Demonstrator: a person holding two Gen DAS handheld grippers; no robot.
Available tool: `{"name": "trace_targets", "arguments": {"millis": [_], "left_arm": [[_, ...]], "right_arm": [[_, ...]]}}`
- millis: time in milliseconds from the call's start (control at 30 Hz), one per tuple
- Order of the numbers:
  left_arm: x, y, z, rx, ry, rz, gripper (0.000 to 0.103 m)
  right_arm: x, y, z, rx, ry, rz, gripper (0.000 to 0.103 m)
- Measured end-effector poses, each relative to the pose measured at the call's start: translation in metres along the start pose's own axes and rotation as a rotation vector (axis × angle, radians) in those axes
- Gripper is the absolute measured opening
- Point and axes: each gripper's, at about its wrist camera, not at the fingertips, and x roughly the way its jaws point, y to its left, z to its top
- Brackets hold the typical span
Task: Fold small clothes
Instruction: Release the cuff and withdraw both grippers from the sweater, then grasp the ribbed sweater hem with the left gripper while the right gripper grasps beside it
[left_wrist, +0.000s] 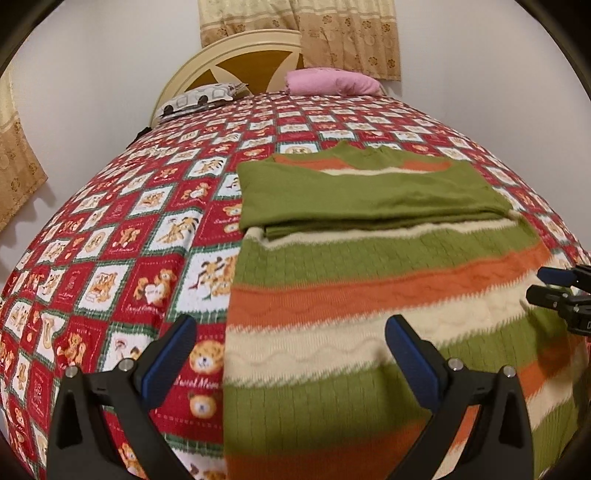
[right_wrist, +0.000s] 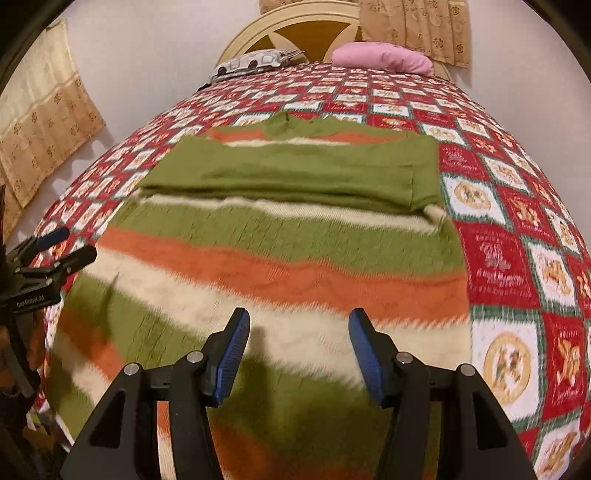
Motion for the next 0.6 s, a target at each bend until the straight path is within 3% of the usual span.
{"name": "trace_targets", "arguments": {"millis": [233, 600], "left_arm": [[-0.016, 0.006, -0.025, 0.012, 0.016, -0.015, 0.103], [-0.05, 0.025, -0.073, 0.004, 0.041, -0.029, 0.103]], "right_arm": [[-0.014, 0.014, -0.027, -0.025, 0.009, -0.002, 0.064], [-0.036, 0.026, -0.062, -0.034, 0.022, 0.0, 0.064]]}}
